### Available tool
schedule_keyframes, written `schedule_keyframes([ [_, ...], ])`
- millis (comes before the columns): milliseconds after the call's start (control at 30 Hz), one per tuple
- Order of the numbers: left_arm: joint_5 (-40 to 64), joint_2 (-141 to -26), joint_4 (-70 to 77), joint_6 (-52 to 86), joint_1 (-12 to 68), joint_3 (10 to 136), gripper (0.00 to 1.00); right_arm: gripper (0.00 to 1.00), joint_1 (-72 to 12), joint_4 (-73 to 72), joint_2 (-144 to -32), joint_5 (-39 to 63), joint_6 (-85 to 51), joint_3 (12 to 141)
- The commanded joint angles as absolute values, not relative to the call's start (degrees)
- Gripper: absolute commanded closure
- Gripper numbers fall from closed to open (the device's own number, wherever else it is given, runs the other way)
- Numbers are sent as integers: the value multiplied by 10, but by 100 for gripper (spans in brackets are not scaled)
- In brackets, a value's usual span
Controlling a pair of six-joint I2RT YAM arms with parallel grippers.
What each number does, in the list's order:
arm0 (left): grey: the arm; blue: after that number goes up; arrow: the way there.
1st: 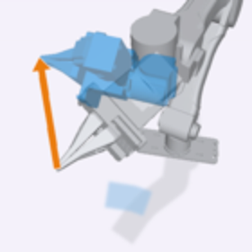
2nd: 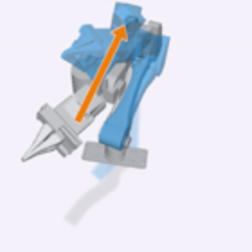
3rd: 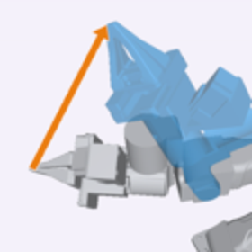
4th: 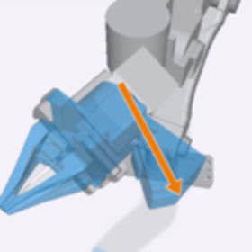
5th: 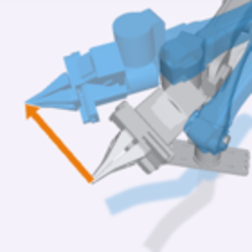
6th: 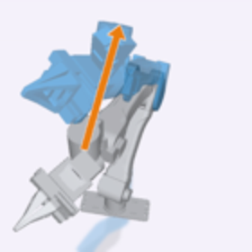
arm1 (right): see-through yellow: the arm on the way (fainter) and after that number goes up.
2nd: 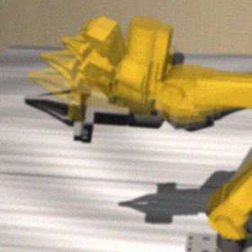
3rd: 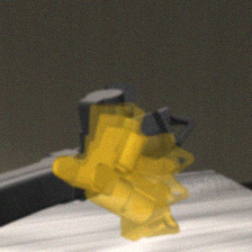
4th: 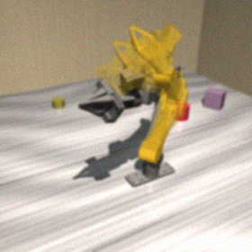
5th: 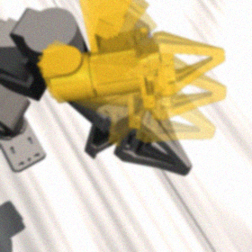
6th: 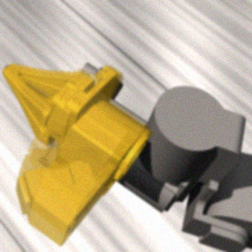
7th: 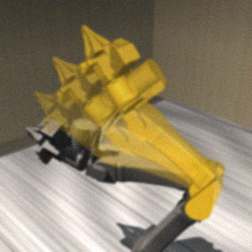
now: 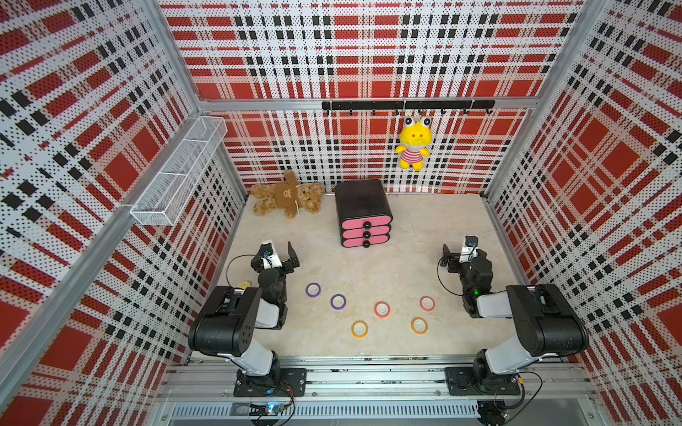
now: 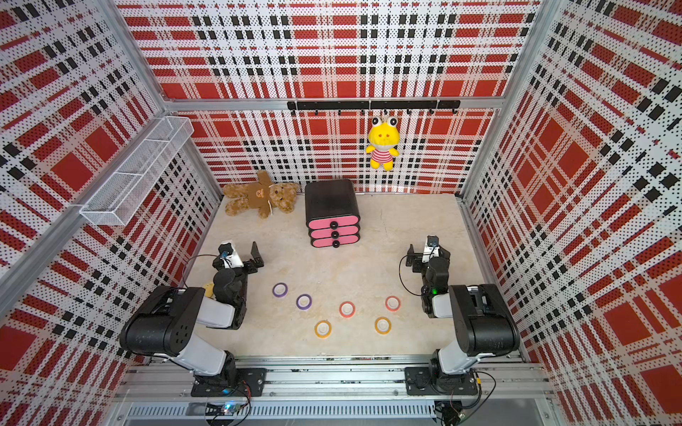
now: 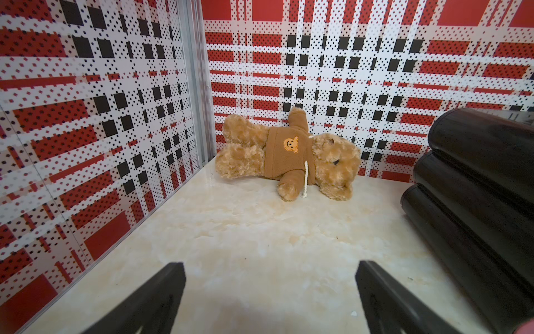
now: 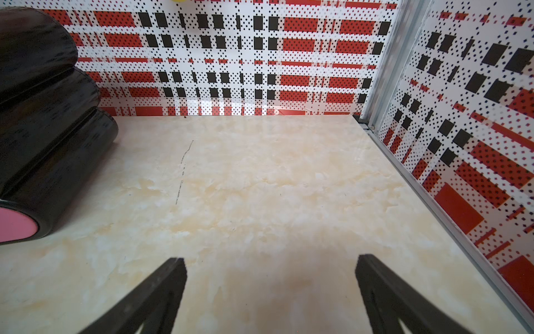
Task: Place the transparent tape into the drawer according to color
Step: Open the drawer in the storage box.
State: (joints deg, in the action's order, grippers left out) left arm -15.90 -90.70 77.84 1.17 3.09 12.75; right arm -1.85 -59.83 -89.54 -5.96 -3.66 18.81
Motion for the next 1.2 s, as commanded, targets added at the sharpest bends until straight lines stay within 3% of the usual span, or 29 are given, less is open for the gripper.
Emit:
schedule_keyframes([
  [0,-164,-899,787,7,33,122,1,0,-16,-598,-884,-54,-33,183],
  [200,-197,-876,782,-4,49,121,1,0,-21,-578,-869,-58,-29,196],
  [300,-237,-824,676,-45,93,160,1,0,-50,-380,-808,-126,-31,270],
  [533,-281,-754,400,-14,194,304,1,0,-112,-162,-752,-160,-73,365],
  [700,-211,-774,199,76,197,461,1,0,-170,-53,-752,-120,-105,442],
  [867,-92,-802,90,128,184,572,1,0,-212,39,-768,-85,-135,516],
  [1167,91,-944,-106,192,119,782,1,0,-237,72,-802,31,-252,565],
])
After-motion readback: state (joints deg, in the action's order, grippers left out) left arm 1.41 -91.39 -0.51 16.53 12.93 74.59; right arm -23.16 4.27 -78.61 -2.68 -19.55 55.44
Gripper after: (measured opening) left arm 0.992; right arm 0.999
